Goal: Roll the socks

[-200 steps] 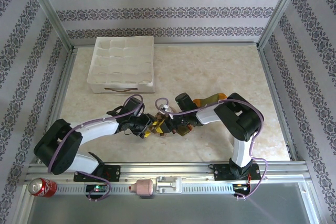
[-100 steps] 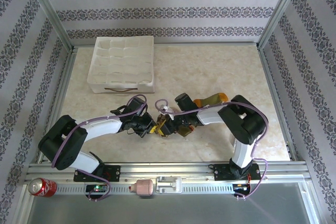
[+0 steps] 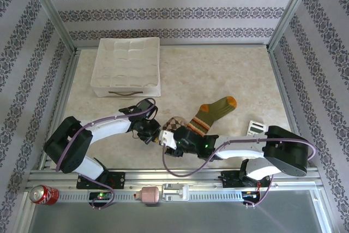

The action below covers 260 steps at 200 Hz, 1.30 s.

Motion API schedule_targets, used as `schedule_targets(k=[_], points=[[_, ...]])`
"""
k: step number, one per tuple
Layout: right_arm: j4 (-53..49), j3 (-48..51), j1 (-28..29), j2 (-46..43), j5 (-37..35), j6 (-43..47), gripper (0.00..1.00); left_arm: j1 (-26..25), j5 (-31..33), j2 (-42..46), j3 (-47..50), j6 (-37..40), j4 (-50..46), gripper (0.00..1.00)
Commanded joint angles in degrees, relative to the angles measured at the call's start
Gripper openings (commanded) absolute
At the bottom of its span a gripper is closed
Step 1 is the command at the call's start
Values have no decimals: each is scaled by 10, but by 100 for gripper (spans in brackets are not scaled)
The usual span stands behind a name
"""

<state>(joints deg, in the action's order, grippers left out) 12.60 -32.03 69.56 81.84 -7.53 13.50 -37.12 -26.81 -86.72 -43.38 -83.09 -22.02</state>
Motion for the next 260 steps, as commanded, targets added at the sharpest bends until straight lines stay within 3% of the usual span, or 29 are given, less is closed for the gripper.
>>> schedule_targets(k=[1,38,64,83,96,125,155,189,220,260], points=[[-2,-31,33,44,-155,49,58,-9,14,-23,4,13,-90,0],[1,-73,47,113,-170,64,52,-8,10,-27,4,13,-85,0],[-15,-89,49,164,-217,55,27,-8,10,-17,6,7,-86,0],[-30,-84,42,175,-208,41,10,-6,15,6,9,-1,-91,0],[-41,-73,31,170,-179,21,0,0,21,29,12,-7,-90,15],[-32,-24,-8,128,-34,-41,0,24,34,80,15,-17,-91,54],[8,23,-68,111,134,-91,0,45,49,102,13,-5,-104,76],[18,35,-130,124,262,-116,0,47,38,106,33,11,-28,72],[52,56,-181,132,329,-157,0,45,15,101,49,25,67,65],[52,35,-225,173,398,-197,0,29,8,78,51,34,108,57]])
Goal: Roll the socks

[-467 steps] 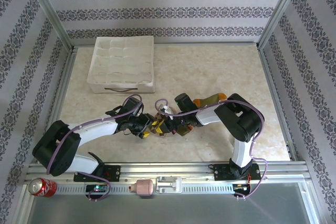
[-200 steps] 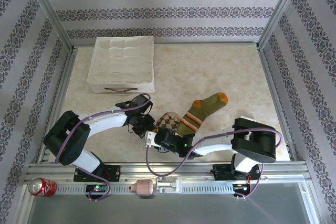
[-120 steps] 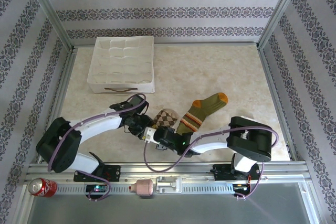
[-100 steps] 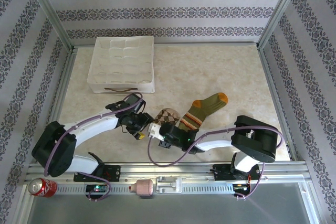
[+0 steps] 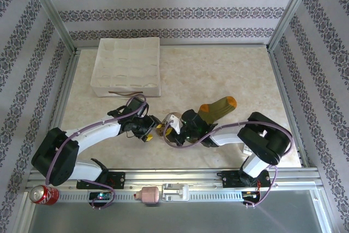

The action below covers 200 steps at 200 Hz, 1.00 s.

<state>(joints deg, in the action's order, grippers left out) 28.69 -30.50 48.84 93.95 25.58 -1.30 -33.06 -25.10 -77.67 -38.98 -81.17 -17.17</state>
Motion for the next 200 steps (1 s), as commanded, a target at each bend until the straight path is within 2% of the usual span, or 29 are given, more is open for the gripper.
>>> schedule_targets(k=[1,45,98,125,132,148,168,173,185,200], points=[[-108,19,-18,53,68,-50,0,-12,-9,-12,7,14,61,57],[-80,21,-65,87,130,-97,0,-24,-8,-40,22,12,106,55],[-45,-1,-120,141,214,-160,0,-30,-18,-92,25,9,162,57],[-70,-25,-127,159,226,-147,0,-37,-24,-133,20,17,171,57],[-80,-32,-126,163,225,-139,0,-38,-23,-141,18,18,154,54],[-97,-49,-125,164,219,-122,0,-39,-21,-147,35,7,137,38],[-130,-66,-109,131,193,-74,0,-39,-29,-145,52,0,107,2],[-135,-65,-102,114,180,-59,0,-39,-29,-141,54,-1,92,0],[-137,-54,-89,54,134,-24,15,-39,-24,-125,65,-6,69,0],[-118,-17,-73,-51,32,4,38,-38,-16,-100,89,-30,63,0]])
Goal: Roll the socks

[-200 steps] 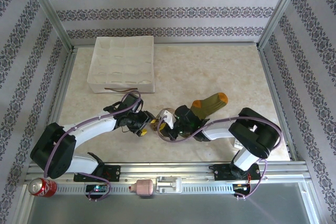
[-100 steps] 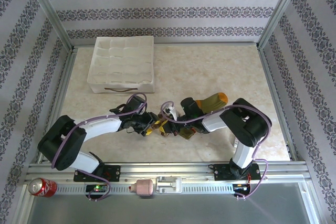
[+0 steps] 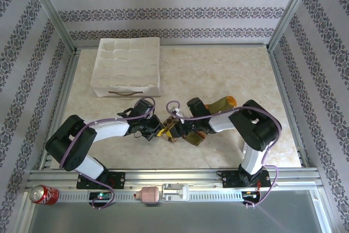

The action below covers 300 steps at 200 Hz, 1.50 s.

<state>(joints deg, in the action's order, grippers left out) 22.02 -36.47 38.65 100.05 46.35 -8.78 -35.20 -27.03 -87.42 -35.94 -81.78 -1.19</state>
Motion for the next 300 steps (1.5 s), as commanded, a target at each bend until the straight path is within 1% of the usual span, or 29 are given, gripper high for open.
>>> schedule_targets(k=[1,10,21,35,56,67,81,95,105,132,152,181,194,206,217,222,227,236,243,254,269,271,277,286,300], points=[[-52,44,31,-115,-183,80,39,-16,3,-2,60,-26,-95,0],[-59,60,39,-177,-245,96,46,-16,2,10,76,-49,-83,0],[-78,75,50,-238,-323,109,49,-16,0,20,86,-71,-75,0],[-95,102,66,-305,-402,116,52,-16,4,31,76,-79,-106,0],[-124,135,132,-373,-521,142,60,-16,2,32,48,-84,-153,0],[-132,143,171,-382,-551,148,62,-16,-2,26,32,-81,-178,0],[-141,134,222,-366,-576,150,63,-16,-4,20,15,-79,-201,0],[-137,115,277,-321,-629,161,63,-16,-5,14,8,-80,-212,0],[-126,96,302,-281,-650,173,63,-15,-5,10,2,-79,-217,0],[-103,32,338,-180,-695,208,64,-15,-9,1,-8,-77,-226,0],[-97,-3,348,-129,-711,228,64,-15,-7,-4,-16,-72,-235,0],[-102,-24,344,-84,-711,234,62,-14,-8,-9,-18,-70,-229,0],[-106,-30,341,-63,-709,232,57,-14,-9,-9,-20,-69,-228,0],[-117,-35,334,-47,-714,219,48,-13,-9,-8,-23,-67,-230,0],[-130,-37,323,-40,-714,201,33,-12,-7,-3,-28,-63,-235,0],[-137,-36,319,-40,-710,192,25,-11,-5,1,-30,-62,-239,0],[-142,-34,314,-41,-702,184,20,-10,-2,5,-32,-60,-239,1],[-152,-28,306,-47,-678,168,13,-8,2,17,-34,-57,-241,11],[-160,-22,297,-53,-651,154,8,-6,7,27,-36,-56,-245,22],[-162,-9,279,-69,-587,135,2,-3,19,47,-39,-52,-248,39],[-135,24,245,-89,-483,106,0,2,41,74,-47,-41,-253,61],[-128,30,237,-93,-460,100,0,3,44,77,-47,-39,-253,63],[-119,38,225,-96,-429,93,0,5,48,85,-48,-32,-253,69],[-105,50,203,-95,-377,80,0,9,46,90,-44,-24,-238,74],[-81,61,163,-83,-281,62,0,14,34,92,-29,-20,-201,75]])
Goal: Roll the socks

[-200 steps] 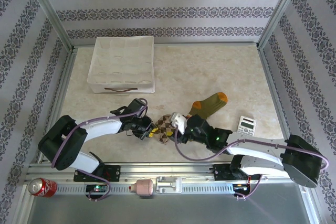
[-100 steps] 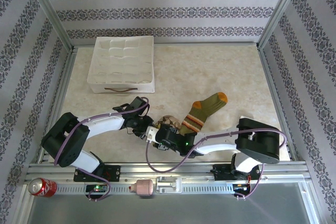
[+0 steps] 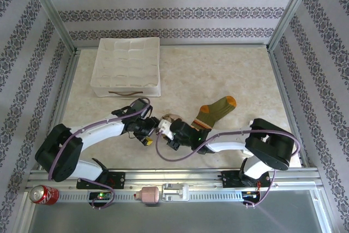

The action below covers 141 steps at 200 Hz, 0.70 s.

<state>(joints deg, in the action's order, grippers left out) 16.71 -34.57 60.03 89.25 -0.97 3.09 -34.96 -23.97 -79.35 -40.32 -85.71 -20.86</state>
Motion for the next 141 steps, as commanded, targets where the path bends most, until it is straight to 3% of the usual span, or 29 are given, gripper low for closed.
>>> schedule_targets(k=[1,36,82,141], points=[[-27,41,-54,26,197,-57,0,11,3,12,17,20,-2,75],[-17,28,-126,79,337,-81,0,12,-9,7,36,25,90,75],[-31,-6,-196,135,415,-118,0,12,2,-11,41,17,172,74],[-57,-61,-232,175,478,-157,0,11,-11,-69,62,-1,224,60]])
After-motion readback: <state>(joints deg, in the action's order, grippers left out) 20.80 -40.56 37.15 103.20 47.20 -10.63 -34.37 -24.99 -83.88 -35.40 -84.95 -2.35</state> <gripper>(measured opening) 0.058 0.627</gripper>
